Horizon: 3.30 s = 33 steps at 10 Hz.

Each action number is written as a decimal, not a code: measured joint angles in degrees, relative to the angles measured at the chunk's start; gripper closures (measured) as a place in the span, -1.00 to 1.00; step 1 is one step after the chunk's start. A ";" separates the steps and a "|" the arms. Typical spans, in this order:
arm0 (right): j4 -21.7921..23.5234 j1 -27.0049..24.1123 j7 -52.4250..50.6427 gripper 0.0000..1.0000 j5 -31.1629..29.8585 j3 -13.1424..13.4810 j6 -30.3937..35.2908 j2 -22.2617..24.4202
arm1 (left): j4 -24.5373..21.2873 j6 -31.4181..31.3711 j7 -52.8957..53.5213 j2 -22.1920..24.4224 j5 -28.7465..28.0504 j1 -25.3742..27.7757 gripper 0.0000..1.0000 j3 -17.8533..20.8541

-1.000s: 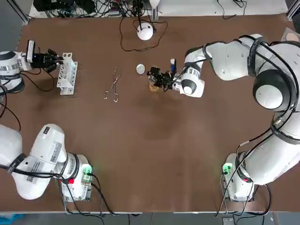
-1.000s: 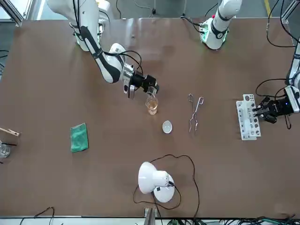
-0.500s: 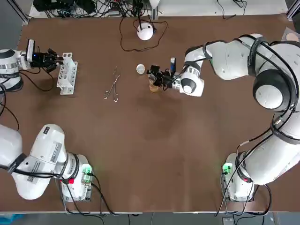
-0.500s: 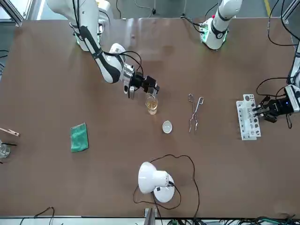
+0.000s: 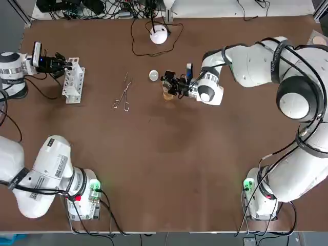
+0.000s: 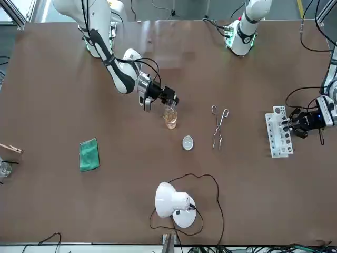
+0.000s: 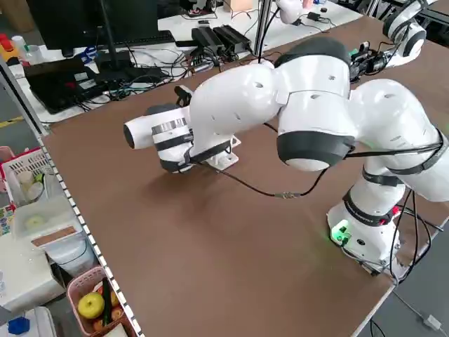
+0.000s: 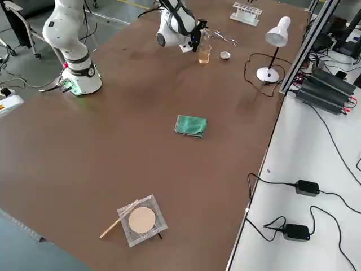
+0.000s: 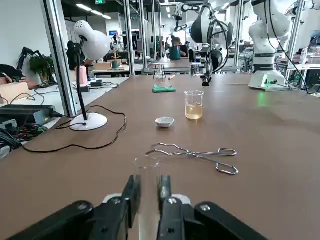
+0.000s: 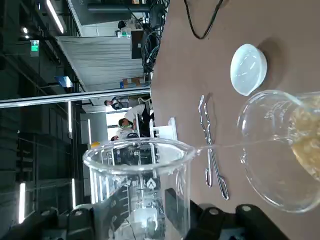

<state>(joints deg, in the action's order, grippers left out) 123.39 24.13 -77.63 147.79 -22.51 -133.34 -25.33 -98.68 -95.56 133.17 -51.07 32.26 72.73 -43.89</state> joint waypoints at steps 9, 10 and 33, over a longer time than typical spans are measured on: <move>-0.02 0.00 3.97 0.20 0.00 0.00 -1.47 0.00 | 0.16 -0.02 0.93 0.00 -0.04 0.76 0.57 0.02; -0.04 0.00 4.84 0.20 -0.04 0.00 -1.48 0.00 | 0.29 0.03 0.95 -0.02 -0.06 0.80 0.56 0.17; -2.98 -9.65 -45.88 0.20 -6.98 0.90 -16.32 6.73 | -0.76 -3.61 1.59 1.94 -0.04 0.02 0.43 -0.17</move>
<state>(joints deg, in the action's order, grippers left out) 120.41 14.48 -123.51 140.81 -21.61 -149.65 -18.61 -99.45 -99.17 134.76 -49.13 32.22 72.75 -44.06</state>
